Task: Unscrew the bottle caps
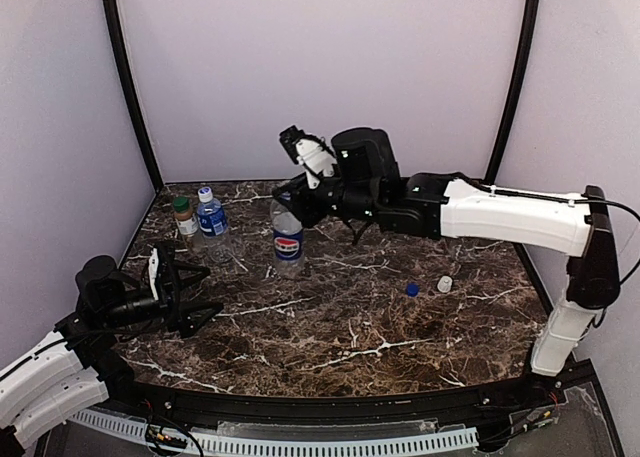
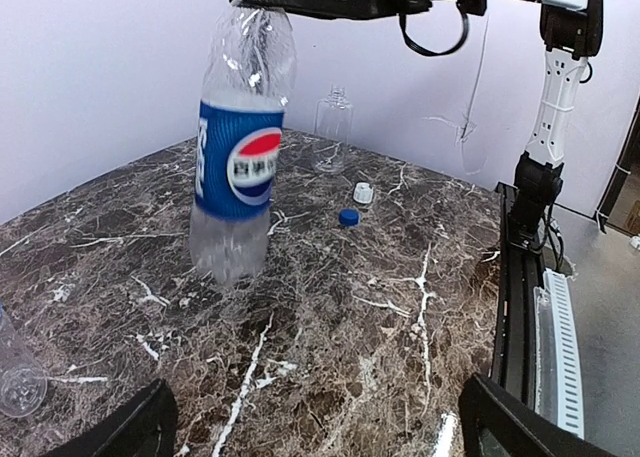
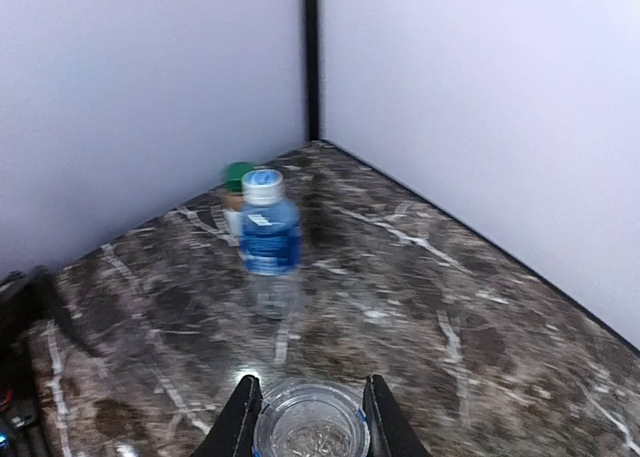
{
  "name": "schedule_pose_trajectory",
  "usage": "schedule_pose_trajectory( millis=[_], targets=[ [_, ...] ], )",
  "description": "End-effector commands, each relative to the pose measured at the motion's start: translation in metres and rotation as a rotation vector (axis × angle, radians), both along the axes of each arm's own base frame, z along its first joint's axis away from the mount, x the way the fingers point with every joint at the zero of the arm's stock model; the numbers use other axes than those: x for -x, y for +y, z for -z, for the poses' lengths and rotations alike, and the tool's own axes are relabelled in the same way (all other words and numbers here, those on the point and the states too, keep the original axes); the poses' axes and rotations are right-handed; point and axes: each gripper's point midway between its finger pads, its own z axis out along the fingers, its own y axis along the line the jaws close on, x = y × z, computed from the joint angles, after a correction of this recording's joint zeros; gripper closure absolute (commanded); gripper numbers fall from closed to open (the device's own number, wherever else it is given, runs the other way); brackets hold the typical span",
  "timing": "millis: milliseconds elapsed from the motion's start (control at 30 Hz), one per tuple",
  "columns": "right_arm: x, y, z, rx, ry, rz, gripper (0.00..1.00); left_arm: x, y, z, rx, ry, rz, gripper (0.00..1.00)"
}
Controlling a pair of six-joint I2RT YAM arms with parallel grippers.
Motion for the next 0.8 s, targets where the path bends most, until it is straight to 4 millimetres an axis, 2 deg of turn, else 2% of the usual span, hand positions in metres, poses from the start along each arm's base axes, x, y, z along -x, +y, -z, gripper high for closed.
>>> schedule_pose_trajectory(
  millis=[0, 100, 200, 267, 333, 400, 567, 767],
  targets=[
    [-0.084, -0.118, -0.004, 0.117, -0.122, 0.451, 1.00, -0.002, 0.002, 0.000, 0.006, -0.007, -0.015, 0.01],
    [-0.117, -0.178, 0.008, 0.173, -0.143, 0.603, 1.00, -0.003, 0.003, 0.002, 0.004, -0.004, -0.019, 0.01],
    [-0.136, -0.228, 0.016, 0.179, -0.136, 0.697, 1.00, -0.003, 0.004, 0.002, 0.003, -0.004, -0.020, 0.01],
    [-0.143, -0.252, 0.012, 0.140, -0.146, 0.746, 1.00, -0.003, 0.004, 0.002, 0.003, -0.001, -0.021, 0.01],
    [-0.146, -0.273, 0.017, 0.095, -0.127, 0.785, 1.00, -0.004, 0.004, 0.003, 0.002, 0.001, -0.022, 0.01],
    [-0.148, -0.293, 0.033, 0.058, -0.083, 0.813, 1.00, -0.004, 0.004, 0.003, 0.002, 0.002, -0.021, 0.01],
    [-0.144, -0.313, 0.055, 0.018, -0.018, 0.844, 1.00, -0.004, 0.004, 0.004, 0.000, 0.003, -0.020, 0.01],
    [-0.142, -0.317, 0.079, 0.016, 0.042, 0.843, 1.00, -0.005, 0.005, 0.004, -0.001, 0.005, -0.025, 0.01]
  ],
)
